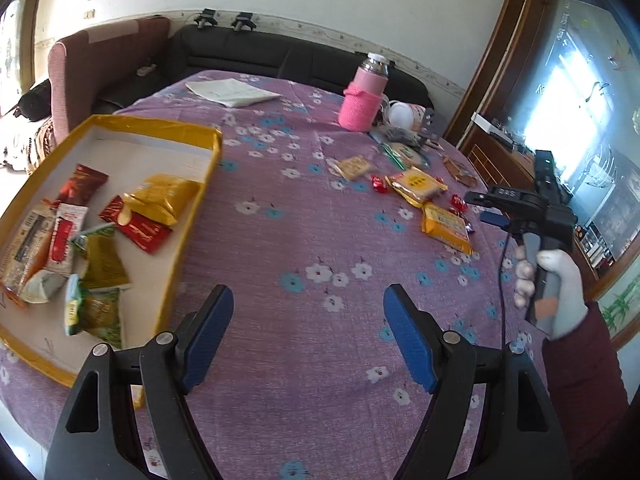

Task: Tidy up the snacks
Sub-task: 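Grasp a red candy wrapper with the right gripper while the left moves toward the orange biscuit pack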

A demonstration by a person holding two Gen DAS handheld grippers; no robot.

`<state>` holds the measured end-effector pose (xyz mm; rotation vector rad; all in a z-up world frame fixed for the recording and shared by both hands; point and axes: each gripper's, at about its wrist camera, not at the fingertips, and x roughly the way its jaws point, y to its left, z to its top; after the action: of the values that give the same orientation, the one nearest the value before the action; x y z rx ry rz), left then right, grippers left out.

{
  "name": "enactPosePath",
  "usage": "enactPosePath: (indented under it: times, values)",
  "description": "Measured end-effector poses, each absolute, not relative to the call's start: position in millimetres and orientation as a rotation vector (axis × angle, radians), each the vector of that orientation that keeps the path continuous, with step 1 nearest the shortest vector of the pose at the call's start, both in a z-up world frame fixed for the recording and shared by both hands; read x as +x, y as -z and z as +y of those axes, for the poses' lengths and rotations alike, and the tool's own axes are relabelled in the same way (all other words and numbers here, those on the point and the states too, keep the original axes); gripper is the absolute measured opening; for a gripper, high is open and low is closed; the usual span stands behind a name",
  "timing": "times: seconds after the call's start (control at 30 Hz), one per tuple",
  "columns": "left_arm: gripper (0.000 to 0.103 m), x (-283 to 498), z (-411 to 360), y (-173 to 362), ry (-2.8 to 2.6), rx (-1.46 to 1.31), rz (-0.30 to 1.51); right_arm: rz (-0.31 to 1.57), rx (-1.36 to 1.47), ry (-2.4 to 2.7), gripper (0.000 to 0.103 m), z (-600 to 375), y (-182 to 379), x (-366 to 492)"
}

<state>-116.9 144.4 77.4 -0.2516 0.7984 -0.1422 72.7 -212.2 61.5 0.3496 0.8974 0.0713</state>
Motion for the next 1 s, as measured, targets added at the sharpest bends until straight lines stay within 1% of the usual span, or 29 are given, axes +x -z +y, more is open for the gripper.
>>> enactPosePath:
  times: [0.13,0.33,0.53,0.73,0.77,0.83,0.87,1.0]
  values:
    - [0.078,-113,139,-75,0.140,-0.250,0.813,0.932,0.348,-0.085,0.056,-207,-40,103]
    - [0.078,-109,143,-69,0.143,-0.276,0.833,0.993,0.224,-0.073,0.055,-178,-20,122]
    - [0.078,-107,145,-63,0.161,-0.297,0.846,1.055,0.229,-0.156,0.054,-144,-18,78]
    - [0.078,-108,148,-62,0.170,-0.300,0.853,1.133,0.312,-0.440,0.054,-87,-17,22]
    - [0.078,-108,148,-62,0.172,-0.300,0.851,1.144,0.333,-0.501,0.051,-82,-19,20]
    - [0.078,-110,149,-62,0.176,-0.301,0.848,1.094,0.358,-0.504,0.052,-89,-29,22]
    - [0.078,-109,150,-62,0.181,-0.302,0.849,1.041,0.360,-0.447,0.055,-100,-37,26]
    - [0.078,-107,148,-59,0.199,-0.309,0.860,0.973,0.407,-0.344,0.056,-130,-51,43]
